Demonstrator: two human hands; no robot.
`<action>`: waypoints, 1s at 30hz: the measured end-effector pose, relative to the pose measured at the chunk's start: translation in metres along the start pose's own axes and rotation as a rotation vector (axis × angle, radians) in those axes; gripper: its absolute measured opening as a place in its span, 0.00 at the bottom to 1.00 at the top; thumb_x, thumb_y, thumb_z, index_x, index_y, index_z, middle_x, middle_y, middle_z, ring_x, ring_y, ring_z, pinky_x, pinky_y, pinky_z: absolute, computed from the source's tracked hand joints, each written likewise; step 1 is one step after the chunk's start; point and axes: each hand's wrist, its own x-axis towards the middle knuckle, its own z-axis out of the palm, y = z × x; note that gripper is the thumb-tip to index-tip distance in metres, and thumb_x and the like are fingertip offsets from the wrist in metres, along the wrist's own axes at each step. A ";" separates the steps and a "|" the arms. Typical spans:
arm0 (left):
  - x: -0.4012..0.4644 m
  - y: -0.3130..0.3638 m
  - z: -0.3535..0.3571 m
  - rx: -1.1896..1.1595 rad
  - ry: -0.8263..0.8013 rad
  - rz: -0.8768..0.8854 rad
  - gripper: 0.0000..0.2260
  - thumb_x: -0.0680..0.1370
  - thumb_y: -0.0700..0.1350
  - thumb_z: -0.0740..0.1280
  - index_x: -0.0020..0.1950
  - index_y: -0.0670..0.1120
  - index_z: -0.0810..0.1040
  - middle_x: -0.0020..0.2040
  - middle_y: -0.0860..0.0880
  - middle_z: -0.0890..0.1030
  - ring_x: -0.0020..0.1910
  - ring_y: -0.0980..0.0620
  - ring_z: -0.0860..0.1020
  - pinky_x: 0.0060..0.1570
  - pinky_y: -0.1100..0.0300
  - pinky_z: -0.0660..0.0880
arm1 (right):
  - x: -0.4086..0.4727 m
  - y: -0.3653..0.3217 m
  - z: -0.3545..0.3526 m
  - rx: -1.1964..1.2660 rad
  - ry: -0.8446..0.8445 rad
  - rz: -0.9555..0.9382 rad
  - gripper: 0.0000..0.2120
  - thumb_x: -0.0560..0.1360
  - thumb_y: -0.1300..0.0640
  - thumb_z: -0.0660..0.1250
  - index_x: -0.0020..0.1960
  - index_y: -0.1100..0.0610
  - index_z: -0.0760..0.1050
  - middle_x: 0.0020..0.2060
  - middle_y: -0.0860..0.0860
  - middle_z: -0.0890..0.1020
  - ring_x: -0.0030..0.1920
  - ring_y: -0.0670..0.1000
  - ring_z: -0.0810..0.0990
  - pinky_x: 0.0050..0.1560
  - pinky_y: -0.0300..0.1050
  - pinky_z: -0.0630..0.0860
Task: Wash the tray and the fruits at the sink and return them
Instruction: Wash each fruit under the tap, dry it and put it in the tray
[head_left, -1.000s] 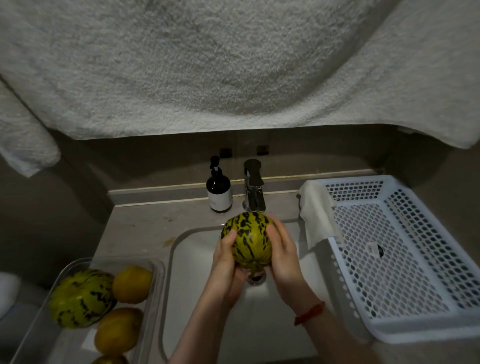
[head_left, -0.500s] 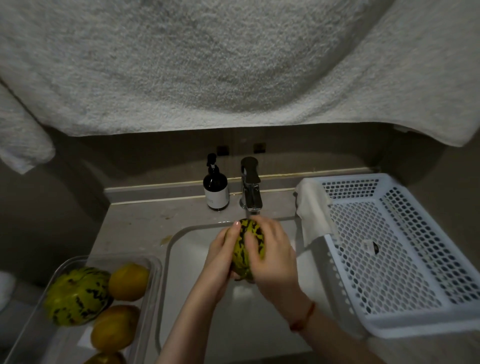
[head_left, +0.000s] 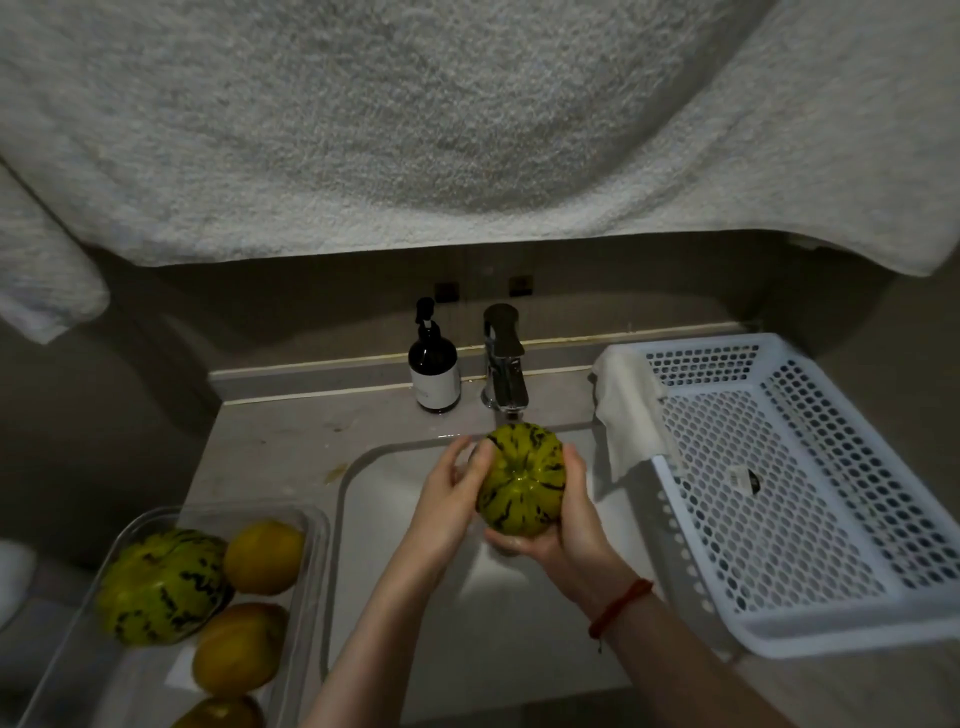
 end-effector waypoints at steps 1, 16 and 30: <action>-0.003 -0.003 0.005 -0.088 -0.014 -0.012 0.15 0.77 0.55 0.61 0.63 0.54 0.72 0.58 0.51 0.78 0.46 0.65 0.79 0.38 0.66 0.78 | 0.001 0.004 0.003 0.067 0.010 -0.028 0.26 0.78 0.38 0.53 0.64 0.55 0.73 0.58 0.59 0.79 0.56 0.60 0.79 0.47 0.59 0.78; 0.013 -0.008 -0.001 -0.170 -0.034 -0.088 0.09 0.76 0.52 0.66 0.49 0.50 0.82 0.48 0.45 0.84 0.46 0.50 0.83 0.37 0.59 0.79 | 0.005 -0.019 0.017 -0.643 0.100 -0.392 0.11 0.77 0.57 0.61 0.41 0.50 0.81 0.45 0.53 0.83 0.48 0.53 0.81 0.50 0.43 0.79; -0.009 -0.024 0.017 -0.388 -0.011 -0.297 0.19 0.75 0.58 0.65 0.61 0.50 0.72 0.55 0.45 0.79 0.51 0.45 0.81 0.45 0.44 0.81 | 0.012 -0.003 0.004 -0.412 0.395 -0.288 0.06 0.71 0.57 0.68 0.38 0.55 0.83 0.43 0.57 0.84 0.48 0.59 0.82 0.53 0.57 0.79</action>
